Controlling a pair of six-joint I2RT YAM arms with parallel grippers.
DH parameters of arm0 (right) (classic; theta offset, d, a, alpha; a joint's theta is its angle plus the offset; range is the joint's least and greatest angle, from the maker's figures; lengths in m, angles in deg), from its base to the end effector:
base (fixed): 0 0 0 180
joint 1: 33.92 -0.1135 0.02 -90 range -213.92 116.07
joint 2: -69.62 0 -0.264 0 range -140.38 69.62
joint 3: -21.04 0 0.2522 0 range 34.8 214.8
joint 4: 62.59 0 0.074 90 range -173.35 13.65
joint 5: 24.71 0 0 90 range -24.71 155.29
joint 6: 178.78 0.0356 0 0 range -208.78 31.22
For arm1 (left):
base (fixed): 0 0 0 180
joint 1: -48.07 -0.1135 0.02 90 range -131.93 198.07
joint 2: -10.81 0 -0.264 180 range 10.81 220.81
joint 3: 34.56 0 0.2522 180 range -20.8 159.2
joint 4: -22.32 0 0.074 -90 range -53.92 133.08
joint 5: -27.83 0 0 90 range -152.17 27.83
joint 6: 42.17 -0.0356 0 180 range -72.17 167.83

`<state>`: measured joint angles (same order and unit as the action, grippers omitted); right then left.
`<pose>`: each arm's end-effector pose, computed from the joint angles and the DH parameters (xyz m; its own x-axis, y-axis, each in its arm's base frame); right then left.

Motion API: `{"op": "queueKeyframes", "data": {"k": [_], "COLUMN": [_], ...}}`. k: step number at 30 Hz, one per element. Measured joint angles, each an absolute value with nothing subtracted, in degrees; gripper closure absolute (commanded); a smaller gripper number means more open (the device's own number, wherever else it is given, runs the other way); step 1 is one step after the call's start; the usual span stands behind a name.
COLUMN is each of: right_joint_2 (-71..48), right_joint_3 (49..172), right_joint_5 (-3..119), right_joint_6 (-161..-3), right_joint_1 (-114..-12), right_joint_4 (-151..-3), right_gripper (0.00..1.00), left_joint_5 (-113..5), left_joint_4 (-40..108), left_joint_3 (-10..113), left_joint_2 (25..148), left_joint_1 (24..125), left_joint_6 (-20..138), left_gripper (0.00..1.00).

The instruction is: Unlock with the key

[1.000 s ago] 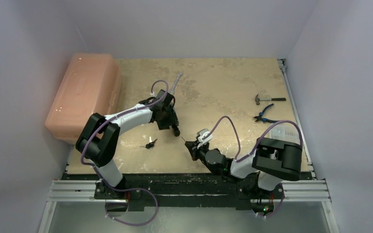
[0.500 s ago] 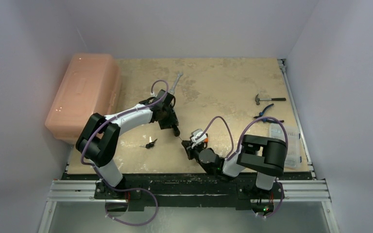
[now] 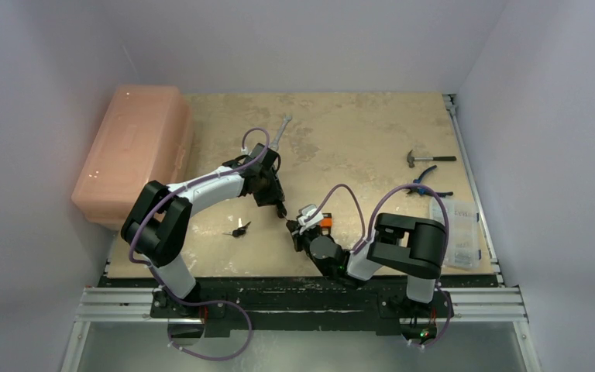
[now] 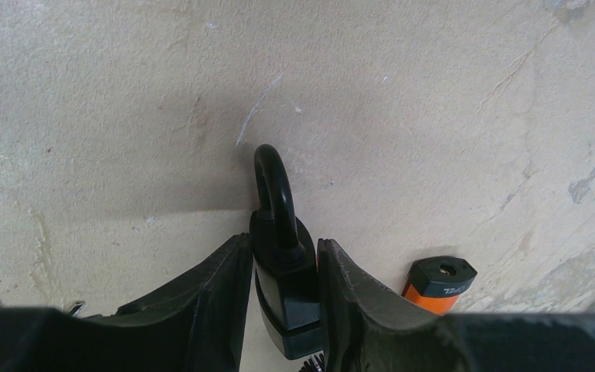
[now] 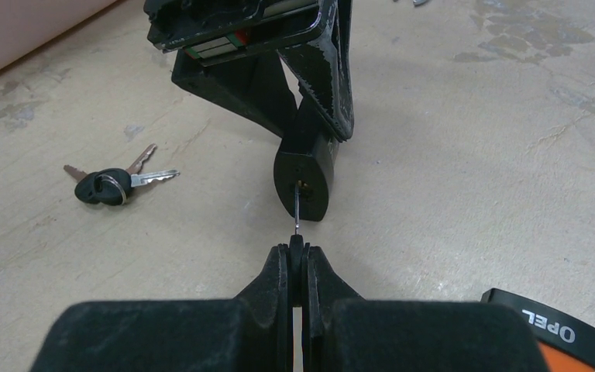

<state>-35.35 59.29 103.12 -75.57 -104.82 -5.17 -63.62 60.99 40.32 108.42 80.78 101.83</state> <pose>0.1151 0.2656 0.1204 -0.1768 0.0411 -0.9834 -0.5217 0.8433 0.1290 0.2866 -0.1830 0.1815 -0.8630 -0.4069 -0.2993 -0.2861 0.8821 -0.3742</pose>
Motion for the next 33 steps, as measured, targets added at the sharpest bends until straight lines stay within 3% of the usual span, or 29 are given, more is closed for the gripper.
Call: {"op": "queueKeyframes", "data": {"k": [20, 33], "right_joint_2": [-37.25, -38.02], "right_joint_3": [63.11, 66.35], "right_joint_5": [106.83, 111.29], "right_joint_6": [-76.46, -76.46], "right_joint_1": [-105.34, -105.82], "right_joint_4": [-8.93, -14.07], "right_gripper": [1.0, 1.0], "left_joint_5": [-63.73, -64.43], "left_joint_4": [60.81, 60.02], "left_joint_3": [40.32, 39.78], "left_joint_2": [108.35, 108.02], "left_joint_1": [80.88, 80.93], "left_joint_6": [101.83, 102.29], "left_gripper": [0.65, 0.6]}}
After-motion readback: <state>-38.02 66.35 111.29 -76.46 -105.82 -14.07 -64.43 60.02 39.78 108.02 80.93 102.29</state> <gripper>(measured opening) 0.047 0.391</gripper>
